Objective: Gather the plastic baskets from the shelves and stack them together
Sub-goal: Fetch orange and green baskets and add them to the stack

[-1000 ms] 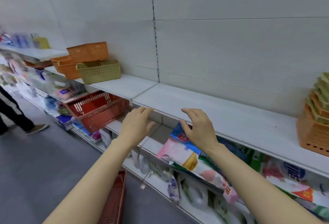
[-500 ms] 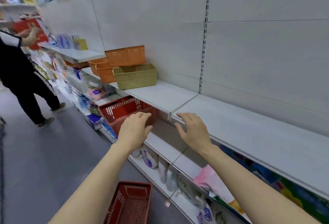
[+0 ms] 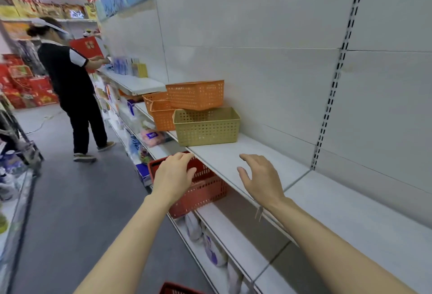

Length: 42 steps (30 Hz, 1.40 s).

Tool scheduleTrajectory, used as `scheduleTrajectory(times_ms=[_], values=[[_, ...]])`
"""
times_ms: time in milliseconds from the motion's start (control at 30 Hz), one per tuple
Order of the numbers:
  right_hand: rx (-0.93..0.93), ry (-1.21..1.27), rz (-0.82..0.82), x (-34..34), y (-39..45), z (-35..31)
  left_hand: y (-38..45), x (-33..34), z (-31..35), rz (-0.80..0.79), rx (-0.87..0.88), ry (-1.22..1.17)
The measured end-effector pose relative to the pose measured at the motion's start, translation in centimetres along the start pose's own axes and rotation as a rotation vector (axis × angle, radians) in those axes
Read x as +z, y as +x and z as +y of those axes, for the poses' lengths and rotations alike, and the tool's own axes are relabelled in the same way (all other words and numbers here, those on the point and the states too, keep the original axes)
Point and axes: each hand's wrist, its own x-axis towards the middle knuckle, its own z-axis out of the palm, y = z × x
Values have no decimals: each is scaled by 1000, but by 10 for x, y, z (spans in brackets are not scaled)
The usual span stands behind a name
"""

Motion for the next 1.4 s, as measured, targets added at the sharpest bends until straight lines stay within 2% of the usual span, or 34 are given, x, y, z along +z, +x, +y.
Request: scheduleTrajectory(times_ms=[233, 533, 633, 733, 800, 900, 1000, 1100, 1200, 1300, 1400], values=[[7, -17, -9, 54, 81, 14, 99, 30, -51, 5, -71, -28], [25, -50, 106, 112, 197, 21, 260, 61, -111, 89, -197, -146], [53, -38, 154, 126, 230, 18, 300, 77, -121, 12, -332, -237], [87, -2, 148, 137, 264, 10, 325, 97, -133, -101, -508, -351], [123, 54, 138, 144, 289, 2, 331, 107, -140, -166, -567, -390], [239, 111, 197, 150, 326, -15, 331, 116, -146, -122, -616, -520], [480, 182, 218, 162, 360, -31, 330, 120, -143, -57, -703, -698], [800, 396, 179, 181, 392, -43, 331, 124, -141, -21, -773, -879], [998, 626, 154, 204, 411, -44, 333, 132, -145, -9, -807, -982], [1047, 716, 179, 222, 420, -38, 332, 137, -147, 17, -808, -1052], [1046, 781, 299, 227, 414, -33, 330, 142, -149, 45, -798, -1125]])
